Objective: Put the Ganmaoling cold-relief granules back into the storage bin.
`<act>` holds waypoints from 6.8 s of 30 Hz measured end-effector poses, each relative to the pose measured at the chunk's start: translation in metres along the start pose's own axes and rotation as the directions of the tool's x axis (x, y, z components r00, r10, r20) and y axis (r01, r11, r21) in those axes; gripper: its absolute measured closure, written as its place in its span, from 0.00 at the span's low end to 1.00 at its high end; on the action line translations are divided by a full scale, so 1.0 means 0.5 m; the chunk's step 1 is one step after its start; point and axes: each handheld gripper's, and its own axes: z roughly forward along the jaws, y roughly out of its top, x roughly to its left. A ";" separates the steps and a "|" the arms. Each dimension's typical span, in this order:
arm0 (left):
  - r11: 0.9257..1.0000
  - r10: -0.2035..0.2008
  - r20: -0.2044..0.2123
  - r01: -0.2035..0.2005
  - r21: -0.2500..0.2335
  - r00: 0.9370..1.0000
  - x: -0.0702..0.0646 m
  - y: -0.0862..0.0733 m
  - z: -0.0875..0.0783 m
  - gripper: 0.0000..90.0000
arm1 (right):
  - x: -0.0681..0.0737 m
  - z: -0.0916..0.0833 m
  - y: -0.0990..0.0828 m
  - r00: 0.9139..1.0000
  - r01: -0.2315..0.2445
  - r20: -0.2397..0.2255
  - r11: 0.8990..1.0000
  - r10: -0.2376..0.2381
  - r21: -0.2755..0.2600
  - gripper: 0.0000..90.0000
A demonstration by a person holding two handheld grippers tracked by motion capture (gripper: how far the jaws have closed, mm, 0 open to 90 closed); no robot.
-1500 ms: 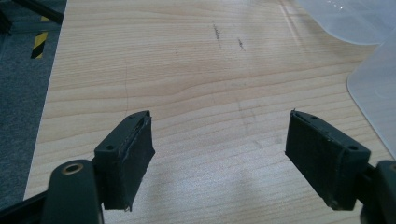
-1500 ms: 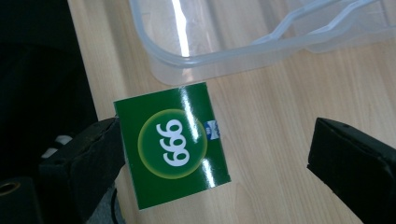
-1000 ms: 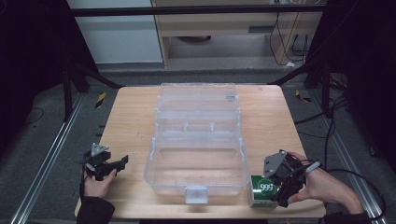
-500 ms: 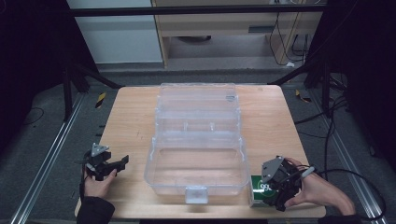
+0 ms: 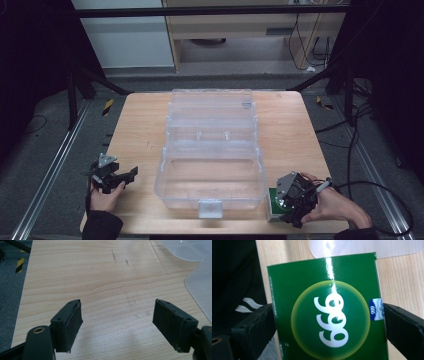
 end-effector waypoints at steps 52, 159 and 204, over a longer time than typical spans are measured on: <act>1.000 0.000 0.004 0.000 -0.004 1.000 -0.001 0.001 -0.001 0.25 | 0.010 -0.148 0.007 0.998 -0.052 -0.031 0.994 0.050 -0.095 0.18; 1.000 0.002 0.007 -0.002 -0.007 1.000 0.004 0.002 -0.001 0.25 | -0.091 0.018 0.255 0.991 0.128 -0.039 0.992 -0.128 0.009 0.17; 1.000 0.000 0.014 0.000 -0.012 1.000 0.002 0.003 -0.004 0.26 | -0.081 -0.117 0.183 0.993 -0.049 0.090 0.949 0.081 -0.313 0.23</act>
